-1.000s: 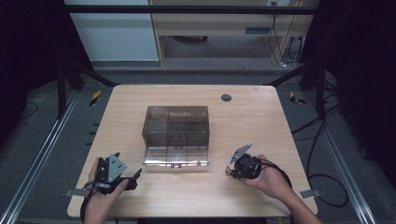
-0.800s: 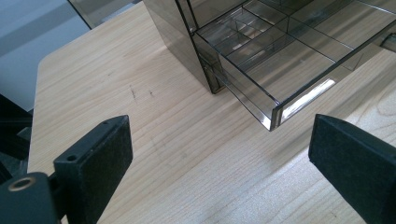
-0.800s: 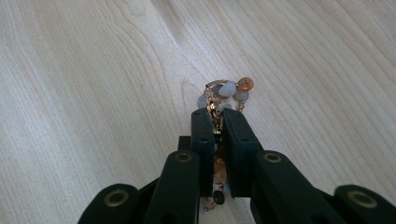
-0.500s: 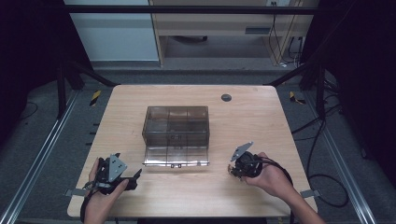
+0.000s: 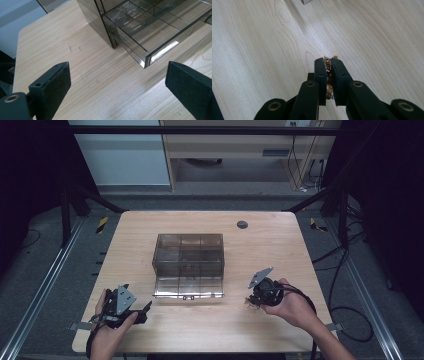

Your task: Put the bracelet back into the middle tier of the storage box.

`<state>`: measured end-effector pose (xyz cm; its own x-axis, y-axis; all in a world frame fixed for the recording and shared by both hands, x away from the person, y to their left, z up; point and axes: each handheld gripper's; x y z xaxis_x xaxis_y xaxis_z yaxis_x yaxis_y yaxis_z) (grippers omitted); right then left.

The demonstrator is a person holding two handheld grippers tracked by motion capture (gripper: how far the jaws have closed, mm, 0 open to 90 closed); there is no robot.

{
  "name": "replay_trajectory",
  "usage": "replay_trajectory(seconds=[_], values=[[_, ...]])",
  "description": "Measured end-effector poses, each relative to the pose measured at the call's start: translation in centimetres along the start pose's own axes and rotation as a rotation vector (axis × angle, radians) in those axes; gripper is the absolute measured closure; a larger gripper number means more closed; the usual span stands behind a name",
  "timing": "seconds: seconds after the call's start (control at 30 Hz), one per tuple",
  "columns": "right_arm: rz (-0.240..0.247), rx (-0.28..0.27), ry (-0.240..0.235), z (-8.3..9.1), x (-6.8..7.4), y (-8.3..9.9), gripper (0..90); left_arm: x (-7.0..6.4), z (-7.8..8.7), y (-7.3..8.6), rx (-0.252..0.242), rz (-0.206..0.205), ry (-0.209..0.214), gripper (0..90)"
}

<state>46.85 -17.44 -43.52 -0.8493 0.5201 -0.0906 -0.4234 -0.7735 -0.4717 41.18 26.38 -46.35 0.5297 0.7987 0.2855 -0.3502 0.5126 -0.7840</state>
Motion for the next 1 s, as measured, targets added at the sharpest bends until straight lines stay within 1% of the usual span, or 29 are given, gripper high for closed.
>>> replay_trajectory(seconds=[0.27,0.43,0.47,0.5,0.77,0.83,0.9,0.97,1.0], values=[[0.007,-0.007,0.018,1.2,-0.3,-0.9,83.8,0.0,0.0,0.0,0.000,0.000,0.001,6.1],[0.024,-0.014,0.025,1.9,-0.5,-1.6,83.8,0.0,0.0,0.0,0.001,0.000,0.001,6.2],[0.019,-0.013,0.026,2.0,-0.4,-1.7,83.8,-0.1,-0.1,0.0,0.000,0.000,0.001,6.1],[0.030,-0.015,0.031,2.1,-0.5,-1.9,83.8,-0.1,-0.1,0.0,0.000,0.000,0.001,6.2],[0.049,-0.029,0.041,3.1,-0.5,-3.5,83.8,-0.1,-0.1,0.0,0.003,-0.001,0.008,6.2],[0.051,-0.038,0.043,3.2,-0.7,-4.0,83.8,-0.1,-0.2,0.0,0.007,-0.007,0.011,6.2],[0.047,-0.046,0.044,3.4,-0.8,-4.6,83.8,-0.2,-0.1,0.0,0.003,-0.004,0.012,6.2],[0.052,-0.053,0.047,3.7,-0.8,-5.1,83.8,-0.1,-0.1,0.0,0.004,-0.005,0.011,6.2],[0.059,-0.060,0.048,3.8,-0.9,-5.4,83.8,0.0,-0.2,0.0,-0.007,-0.014,0.011,6.1]])
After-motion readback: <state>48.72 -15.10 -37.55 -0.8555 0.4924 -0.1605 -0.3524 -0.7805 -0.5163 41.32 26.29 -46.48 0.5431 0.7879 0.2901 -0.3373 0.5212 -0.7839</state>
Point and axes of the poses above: each handheld gripper's, and its own axes: z roughly backward along the jaws, y roughly out of its underside, x roughly to its left, and after that the axes turned 2 degrees about y, right-handed
